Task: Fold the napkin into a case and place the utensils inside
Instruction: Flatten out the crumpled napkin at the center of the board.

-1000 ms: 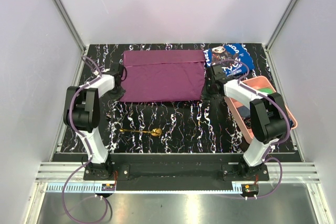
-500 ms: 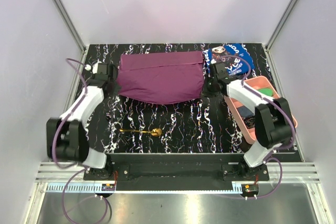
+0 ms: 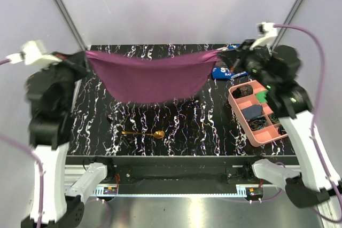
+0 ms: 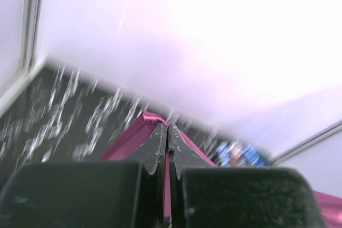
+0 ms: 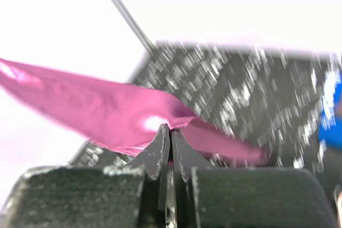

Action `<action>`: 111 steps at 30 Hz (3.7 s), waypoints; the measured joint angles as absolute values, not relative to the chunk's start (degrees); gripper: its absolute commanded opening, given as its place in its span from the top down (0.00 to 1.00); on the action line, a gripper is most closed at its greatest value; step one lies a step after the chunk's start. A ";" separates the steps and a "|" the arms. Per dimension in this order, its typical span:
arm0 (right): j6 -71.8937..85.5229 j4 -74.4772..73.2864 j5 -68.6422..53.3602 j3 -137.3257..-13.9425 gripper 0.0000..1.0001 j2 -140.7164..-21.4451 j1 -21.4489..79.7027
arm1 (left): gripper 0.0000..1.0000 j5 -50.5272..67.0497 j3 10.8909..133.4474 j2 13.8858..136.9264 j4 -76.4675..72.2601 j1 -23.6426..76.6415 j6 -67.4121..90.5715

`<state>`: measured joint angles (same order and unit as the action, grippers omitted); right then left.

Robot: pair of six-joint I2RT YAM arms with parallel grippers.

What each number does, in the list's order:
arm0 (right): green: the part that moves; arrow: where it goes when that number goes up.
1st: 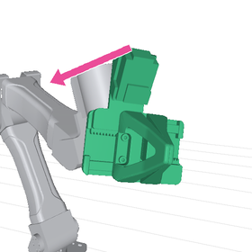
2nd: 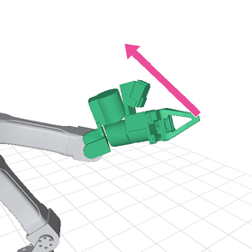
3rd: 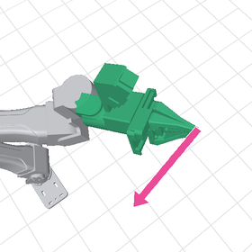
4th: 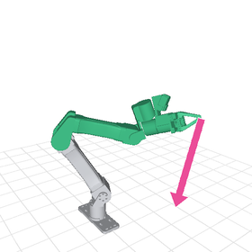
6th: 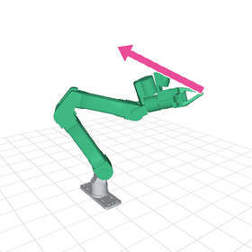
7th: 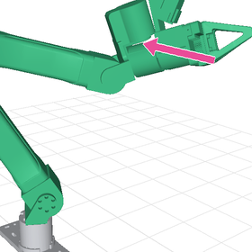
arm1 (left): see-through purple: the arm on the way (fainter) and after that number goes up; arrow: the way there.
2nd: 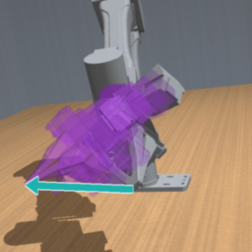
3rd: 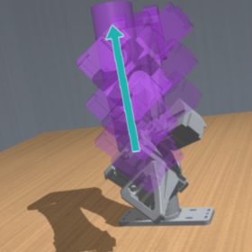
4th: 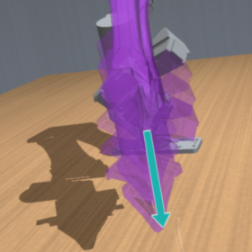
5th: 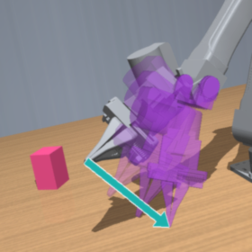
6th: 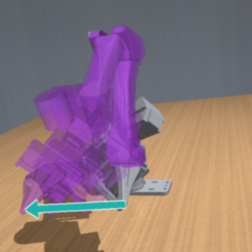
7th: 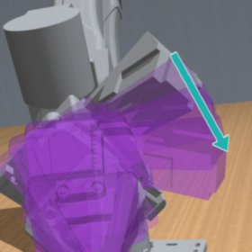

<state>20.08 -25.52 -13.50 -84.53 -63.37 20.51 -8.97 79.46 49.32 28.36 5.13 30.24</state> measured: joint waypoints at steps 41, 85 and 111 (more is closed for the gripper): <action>18.79 -21.21 -14.24 -141.47 0.60 -148.75 7.90 | 0.97 2.28 113.97 130.39 6.28 -0.54 34.09; 21.47 -22.20 -6.68 -82.32 0.34 -117.73 19.57 | 0.60 6.74 70.50 109.60 23.83 4.82 43.18; 18.74 -23.09 -4.16 -96.27 0.16 -119.61 15.09 | 0.28 17.39 90.80 114.91 20.80 -6.74 40.56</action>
